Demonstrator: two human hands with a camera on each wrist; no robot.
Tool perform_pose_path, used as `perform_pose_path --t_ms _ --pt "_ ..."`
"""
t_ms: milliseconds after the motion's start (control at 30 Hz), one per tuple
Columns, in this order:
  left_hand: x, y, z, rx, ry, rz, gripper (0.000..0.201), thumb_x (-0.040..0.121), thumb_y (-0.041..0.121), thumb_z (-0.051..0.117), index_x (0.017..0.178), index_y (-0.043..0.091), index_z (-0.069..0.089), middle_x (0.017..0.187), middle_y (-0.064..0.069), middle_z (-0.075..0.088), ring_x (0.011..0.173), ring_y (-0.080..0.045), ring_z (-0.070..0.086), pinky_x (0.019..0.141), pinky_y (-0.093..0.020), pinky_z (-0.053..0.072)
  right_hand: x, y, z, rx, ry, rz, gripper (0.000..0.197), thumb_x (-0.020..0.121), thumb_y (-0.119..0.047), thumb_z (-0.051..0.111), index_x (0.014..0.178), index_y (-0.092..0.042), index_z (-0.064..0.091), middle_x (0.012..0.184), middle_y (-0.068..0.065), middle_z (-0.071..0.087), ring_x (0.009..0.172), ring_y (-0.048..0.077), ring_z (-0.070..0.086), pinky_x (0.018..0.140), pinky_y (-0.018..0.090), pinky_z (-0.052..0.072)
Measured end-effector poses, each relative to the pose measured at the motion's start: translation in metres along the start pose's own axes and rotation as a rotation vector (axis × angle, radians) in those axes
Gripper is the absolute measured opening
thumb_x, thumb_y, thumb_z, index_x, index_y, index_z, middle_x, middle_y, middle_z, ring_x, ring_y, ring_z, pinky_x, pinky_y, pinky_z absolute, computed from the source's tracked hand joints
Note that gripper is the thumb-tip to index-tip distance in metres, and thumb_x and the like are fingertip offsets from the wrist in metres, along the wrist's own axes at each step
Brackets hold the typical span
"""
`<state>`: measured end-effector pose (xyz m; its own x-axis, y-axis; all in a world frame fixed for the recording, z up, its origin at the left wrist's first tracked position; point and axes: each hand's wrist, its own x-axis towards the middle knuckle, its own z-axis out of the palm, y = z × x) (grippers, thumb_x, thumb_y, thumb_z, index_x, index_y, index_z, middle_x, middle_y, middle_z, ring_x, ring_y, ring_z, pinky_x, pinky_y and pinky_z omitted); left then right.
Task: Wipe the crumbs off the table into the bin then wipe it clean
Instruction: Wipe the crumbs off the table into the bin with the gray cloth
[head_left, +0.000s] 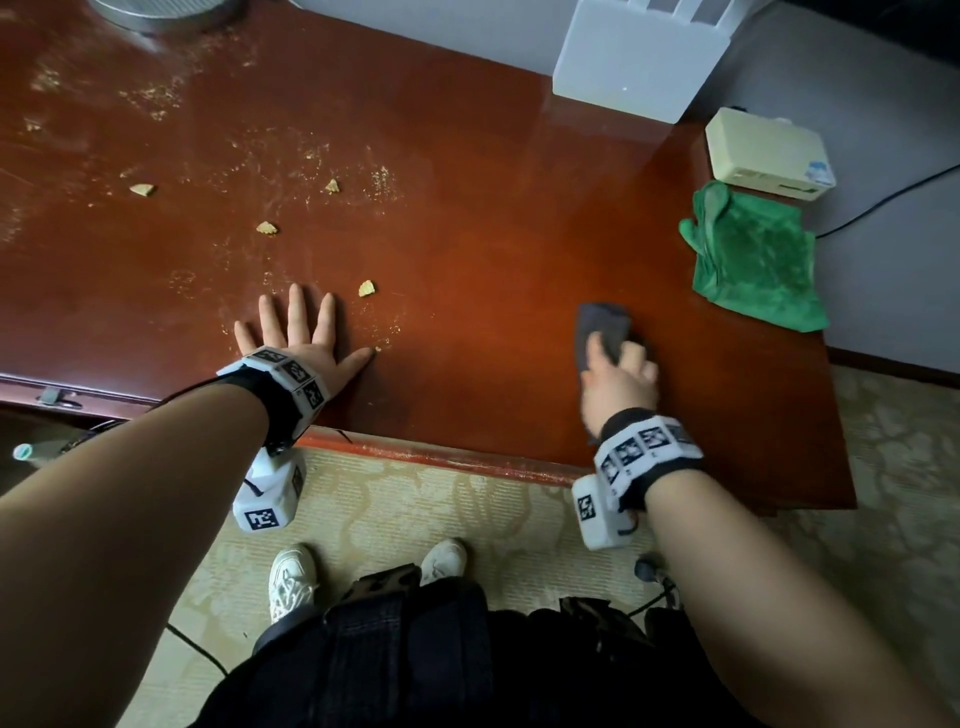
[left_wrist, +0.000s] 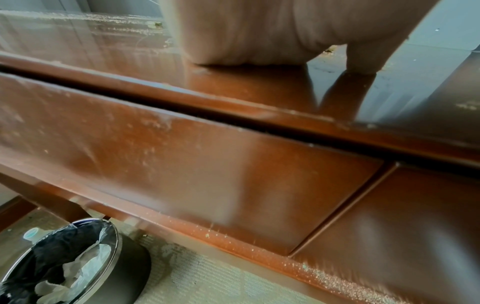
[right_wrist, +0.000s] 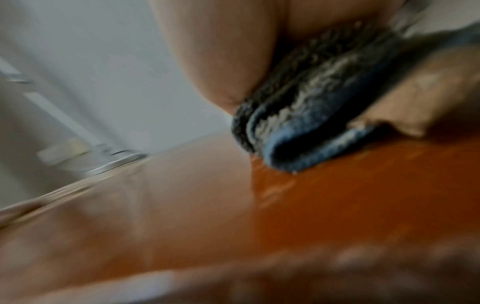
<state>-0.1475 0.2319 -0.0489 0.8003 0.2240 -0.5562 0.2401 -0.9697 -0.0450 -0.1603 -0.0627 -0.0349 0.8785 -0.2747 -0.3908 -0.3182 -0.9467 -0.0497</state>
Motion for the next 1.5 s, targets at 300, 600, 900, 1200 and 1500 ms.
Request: perform_pose_path --t_ms 300,600,900,1200,1500 --pt "-0.005 0.002 0.003 -0.011 0.008 0.021 0.076 0.087 0.07 0.013 0.147 0.033 -0.015 0.155 0.001 -0.023 0.142 -0.03 -0.018 0.114 -0.053 -0.005 -0.01 -0.003 0.007 0.071 0.024 -0.183 0.055 0.097 -0.009 0.035 0.145 -0.032 0.024 0.149 0.011 0.018 0.128 0.036 0.027 0.104 0.04 0.031" --pt "-0.014 0.005 -0.001 -0.059 0.044 0.071 0.077 0.091 0.063 0.023 0.148 0.028 -0.014 0.155 -0.006 -0.022 0.142 -0.03 -0.018 0.116 -0.051 -0.005 -0.049 -0.031 0.028 0.059 -0.154 -0.472 0.054 0.096 -0.008 0.032 0.145 -0.032 0.025 0.15 0.006 0.016 0.131 0.032 0.023 0.105 0.039 0.031" --pt "-0.034 0.095 -0.001 0.224 0.059 0.453 0.083 0.09 0.064 0.03 0.147 0.028 -0.018 0.152 -0.007 -0.028 0.14 -0.029 -0.027 0.115 -0.046 -0.012 0.004 0.132 -0.042 0.383 0.154 0.452 0.046 0.099 -0.019 0.037 0.145 -0.022 0.031 0.149 0.015 0.021 0.134 0.034 0.028 0.109 0.037 0.026" --pt "-0.027 0.168 0.009 0.219 -0.016 0.441 0.086 0.085 0.071 0.028 0.146 0.032 -0.018 0.153 -0.004 -0.027 0.141 -0.028 -0.023 0.114 -0.048 -0.01 0.061 0.191 -0.07 0.165 -0.116 0.663 0.071 0.095 -0.01 0.039 0.15 -0.023 -0.005 0.155 0.019 0.005 0.141 0.039 0.015 0.111 0.051 0.027" --pt "-0.026 0.173 0.008 0.26 -0.072 0.405 0.087 0.084 0.073 0.024 0.145 0.031 -0.021 0.152 -0.005 -0.031 0.14 -0.03 -0.026 0.113 -0.051 -0.01 0.075 0.149 -0.062 0.208 -0.105 0.463 0.067 0.092 -0.014 0.045 0.146 -0.042 0.017 0.144 0.007 0.013 0.131 0.034 0.022 0.108 0.051 0.027"
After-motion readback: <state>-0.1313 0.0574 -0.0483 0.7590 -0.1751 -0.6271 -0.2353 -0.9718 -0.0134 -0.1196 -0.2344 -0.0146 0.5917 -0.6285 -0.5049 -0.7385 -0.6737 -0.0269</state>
